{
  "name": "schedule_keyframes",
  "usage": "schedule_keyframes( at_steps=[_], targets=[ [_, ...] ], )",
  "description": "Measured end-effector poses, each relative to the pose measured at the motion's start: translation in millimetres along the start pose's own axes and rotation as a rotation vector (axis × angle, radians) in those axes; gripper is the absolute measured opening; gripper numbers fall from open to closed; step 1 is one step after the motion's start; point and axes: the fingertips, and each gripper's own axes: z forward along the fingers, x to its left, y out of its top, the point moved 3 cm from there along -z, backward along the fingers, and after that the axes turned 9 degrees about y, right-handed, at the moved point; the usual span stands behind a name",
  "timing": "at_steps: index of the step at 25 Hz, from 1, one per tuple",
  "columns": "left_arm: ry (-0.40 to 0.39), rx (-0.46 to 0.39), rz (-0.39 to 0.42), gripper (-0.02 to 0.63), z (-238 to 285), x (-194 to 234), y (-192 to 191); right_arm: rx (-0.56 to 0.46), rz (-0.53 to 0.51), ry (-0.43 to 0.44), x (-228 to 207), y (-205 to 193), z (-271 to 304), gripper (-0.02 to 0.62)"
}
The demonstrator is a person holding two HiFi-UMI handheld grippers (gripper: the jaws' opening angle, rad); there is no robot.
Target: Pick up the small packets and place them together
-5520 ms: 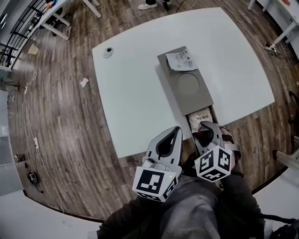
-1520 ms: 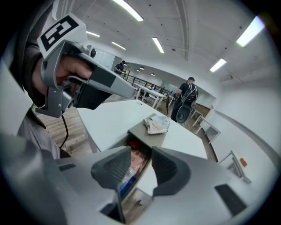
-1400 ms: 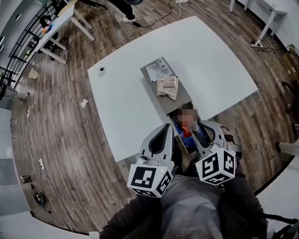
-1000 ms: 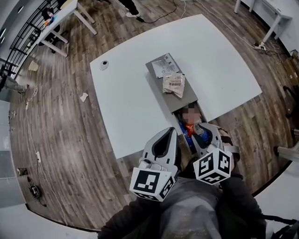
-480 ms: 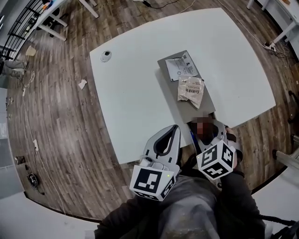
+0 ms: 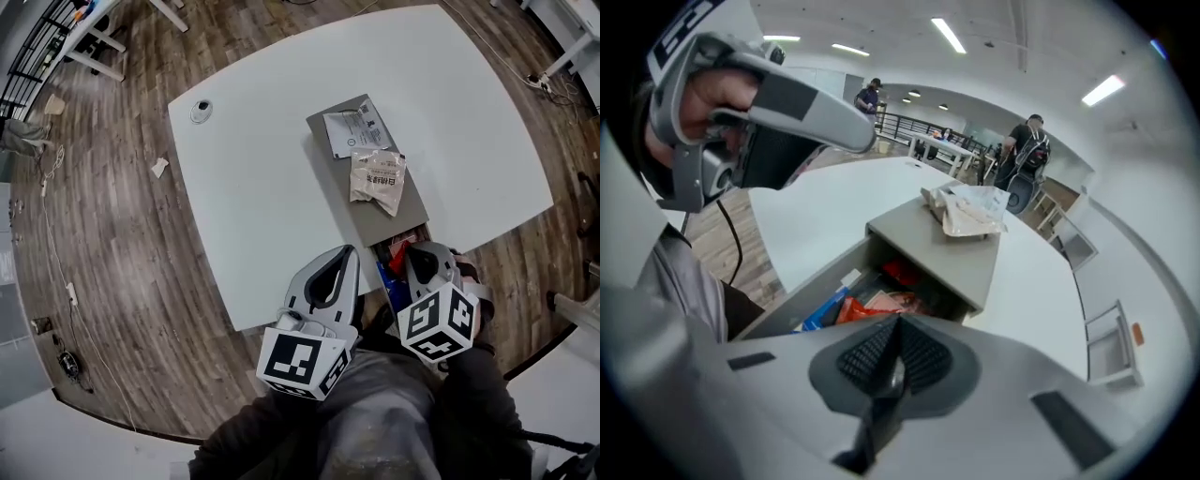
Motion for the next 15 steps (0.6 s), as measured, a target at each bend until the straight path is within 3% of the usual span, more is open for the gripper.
schedule_keyframes(
  at_steps=[7,10,12,15],
  targets=[
    [-0.022,-0.01,0.002,-0.005,-7.5,-17.1,-4.4,-0.028,-0.005,0.039,20.4,-10.2,-10.8,0.006],
    [-0.024,-0.017,-0.001,-0.005,-12.3,-21.4,-4.5,0.014,-0.04,0.093,27.8,-10.5,-4.0,0.206],
    [-0.016,-0.023,-0.003,-0.005,-15.3,-19.3,-1.6,0.056,-0.069,0.128,32.2,-9.4,2.2,0.259],
    [0.006,-0.039,-0.006,-0.005,-16.4,-8.3,5.2,0.108,-0.105,0.138,32.7,-3.9,8.2,0.268]
  ],
)
